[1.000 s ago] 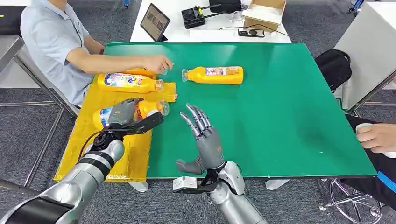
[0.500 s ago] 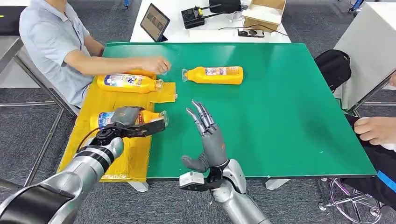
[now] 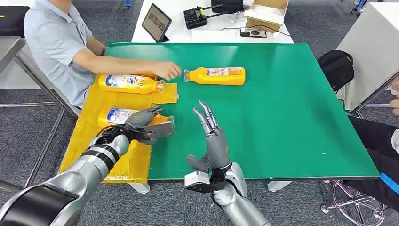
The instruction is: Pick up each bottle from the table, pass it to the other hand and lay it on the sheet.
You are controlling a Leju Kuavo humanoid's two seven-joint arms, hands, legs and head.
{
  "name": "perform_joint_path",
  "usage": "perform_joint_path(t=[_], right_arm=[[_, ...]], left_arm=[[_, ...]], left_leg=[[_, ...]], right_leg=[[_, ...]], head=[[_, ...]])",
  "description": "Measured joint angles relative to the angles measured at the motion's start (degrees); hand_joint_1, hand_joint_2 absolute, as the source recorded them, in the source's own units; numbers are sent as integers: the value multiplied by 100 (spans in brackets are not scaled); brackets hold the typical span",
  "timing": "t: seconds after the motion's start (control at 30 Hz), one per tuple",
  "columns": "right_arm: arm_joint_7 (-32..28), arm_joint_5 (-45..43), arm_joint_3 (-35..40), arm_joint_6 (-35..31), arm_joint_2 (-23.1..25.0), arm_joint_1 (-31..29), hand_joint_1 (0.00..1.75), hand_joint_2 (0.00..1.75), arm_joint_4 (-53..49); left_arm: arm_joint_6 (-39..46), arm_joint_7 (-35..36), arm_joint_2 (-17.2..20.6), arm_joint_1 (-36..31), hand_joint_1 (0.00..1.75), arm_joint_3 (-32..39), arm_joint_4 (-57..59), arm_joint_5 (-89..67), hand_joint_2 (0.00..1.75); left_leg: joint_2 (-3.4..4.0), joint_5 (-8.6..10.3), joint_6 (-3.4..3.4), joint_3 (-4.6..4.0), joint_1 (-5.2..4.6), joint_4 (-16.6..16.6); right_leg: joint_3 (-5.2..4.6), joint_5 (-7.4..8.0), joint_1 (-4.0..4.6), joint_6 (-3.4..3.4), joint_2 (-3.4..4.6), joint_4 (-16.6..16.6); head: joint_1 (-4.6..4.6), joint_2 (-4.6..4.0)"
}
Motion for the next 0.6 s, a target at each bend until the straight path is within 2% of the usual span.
perform_joint_path(t=[0.17,0.23,0.33,0.37,0.43,0.47,0.6], right_arm=[[0,-42,79,-37,-2,0,0,0,-2],[0,-103,125,-166,-11,3,0,0,-24],[0,-123,83,-306,-7,143,0,0,-359],[0,-408,57,-319,2,232,0,175,-543],[0,-1096,0,-325,20,460,0,175,-1051],[0,-1382,-78,-336,61,579,0,0,-1382],[0,-1652,-310,-356,137,925,0,0,-2209]], left_arm=[[-61,-267,-135,58,0,52,-199,324,175],[-94,-459,-214,188,0,122,-497,858,175],[76,-330,-336,518,0,188,-1313,1945,175],[208,-244,-385,707,0,232,-1702,2375,175],[410,-107,-485,1111,0,359,-2449,3287,175],[481,-26,-539,1336,0,419,-2839,3722,175],[856,171,-623,2180,0,544,-4033,4670,175]], left_leg=[[0,0,0,1,0,0],[-7,0,0,-1,0,1],[-5,-2,0,-3,-1,1],[-5,-3,1,-3,-2,1],[-5,-5,1,-5,-3,1],[-6,-7,-1,-8,-3,0],[0,-11,-1,-9,-3,0]], right_leg=[[-2,0,0,0,1,-1],[-1,0,0,0,-8,-1],[-2,0,0,0,-5,-1],[-2,-1,-1,1,-4,-2],[-2,-4,-2,1,-6,-4],[-4,-4,-2,1,-7,-4],[-10,-4,-2,0,-3,-5]], head=[[-4,0],[-2,0],[-2,0],[-2,0],[-2,0],[0,0],[-2,0]])
